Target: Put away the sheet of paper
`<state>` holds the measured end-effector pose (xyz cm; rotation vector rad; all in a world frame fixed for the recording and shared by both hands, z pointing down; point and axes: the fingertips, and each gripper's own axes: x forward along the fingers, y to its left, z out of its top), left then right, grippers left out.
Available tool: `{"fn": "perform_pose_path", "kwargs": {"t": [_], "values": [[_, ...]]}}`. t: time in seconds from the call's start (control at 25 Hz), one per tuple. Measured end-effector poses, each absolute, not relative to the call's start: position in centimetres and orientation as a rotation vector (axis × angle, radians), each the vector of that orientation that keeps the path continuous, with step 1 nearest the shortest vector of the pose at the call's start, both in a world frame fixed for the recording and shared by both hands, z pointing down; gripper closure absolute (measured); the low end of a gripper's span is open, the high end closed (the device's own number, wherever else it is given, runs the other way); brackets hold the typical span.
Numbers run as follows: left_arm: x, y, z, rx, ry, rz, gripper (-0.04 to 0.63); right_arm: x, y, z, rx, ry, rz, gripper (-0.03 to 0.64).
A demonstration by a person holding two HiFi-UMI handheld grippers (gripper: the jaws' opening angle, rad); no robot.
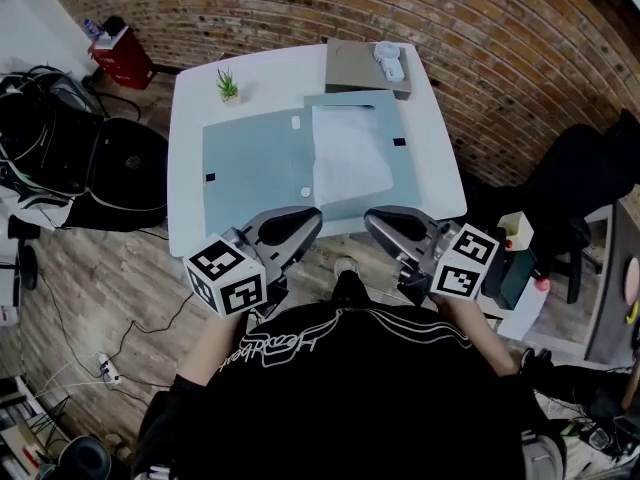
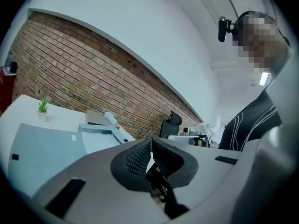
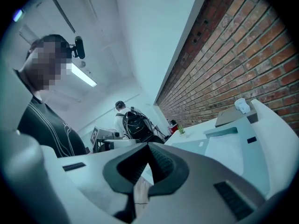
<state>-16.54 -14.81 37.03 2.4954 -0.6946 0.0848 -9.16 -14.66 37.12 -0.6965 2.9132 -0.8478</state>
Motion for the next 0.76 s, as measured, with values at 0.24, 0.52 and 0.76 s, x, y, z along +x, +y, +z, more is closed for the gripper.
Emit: {"fn": "perform_pose_path", "kwargs": {"t": [0.24, 0.52, 0.76], "values": [[-15.9, -13.9, 36.9, 2.528, -0.680, 0.109, 0.557, -8.6, -13.5, 37.0, -0.755, 2.929, -0.820, 0.615], [-14.2, -13.9, 37.2, 2.544, -0.651, 0.125, 0.557, -7.0, -12.6, 37.4, -0.823, 2.929, -0.810, 0.615], [-13.1, -14.8, 37.7, 2.540, -0.647, 0.159, 0.557, -5.5, -13.5, 37.9, -0.851, 2.915, -0.824, 0.615]]}}
